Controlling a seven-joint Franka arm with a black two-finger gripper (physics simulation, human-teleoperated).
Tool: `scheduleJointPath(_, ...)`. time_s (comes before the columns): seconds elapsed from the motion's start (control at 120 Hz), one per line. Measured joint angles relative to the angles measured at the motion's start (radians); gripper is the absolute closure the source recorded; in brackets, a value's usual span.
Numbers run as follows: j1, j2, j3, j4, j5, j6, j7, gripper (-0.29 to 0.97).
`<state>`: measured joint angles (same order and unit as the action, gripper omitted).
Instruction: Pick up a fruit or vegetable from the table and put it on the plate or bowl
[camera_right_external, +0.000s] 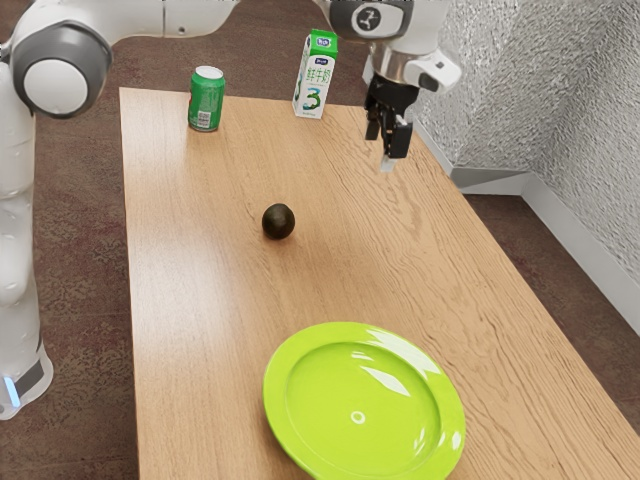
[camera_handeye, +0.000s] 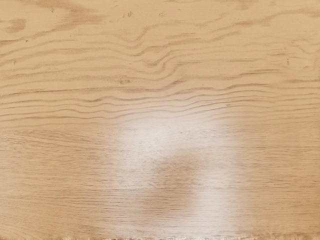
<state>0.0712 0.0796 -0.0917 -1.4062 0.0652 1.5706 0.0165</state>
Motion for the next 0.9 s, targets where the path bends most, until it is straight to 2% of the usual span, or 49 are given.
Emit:
scheduleJointPath(0.217, 0.028, 0.007, 0.002, 0.037, 0.000, -0.040, 0.032, 0.00)
scheduleJointPath(0.408, 0.021, 0.023, -0.020, 0.027, 0.006, -0.083, 0.248, 0.01)
scheduleJointPath(0.483, 0.015, 0.007, -0.020, -0.042, 0.005, -0.064, 0.355, 0.01)
scheduleJointPath(0.575, 0.009, -0.093, 0.012, -0.215, 0.001, 0.003, 0.484, 0.01)
scheduleJointPath(0.725, 0.023, -0.201, 0.052, -0.390, -0.007, 0.110, 0.660, 0.01)
scheduleJointPath(0.9, 0.034, -0.280, 0.105, -0.527, -0.016, 0.221, 0.823, 0.01)
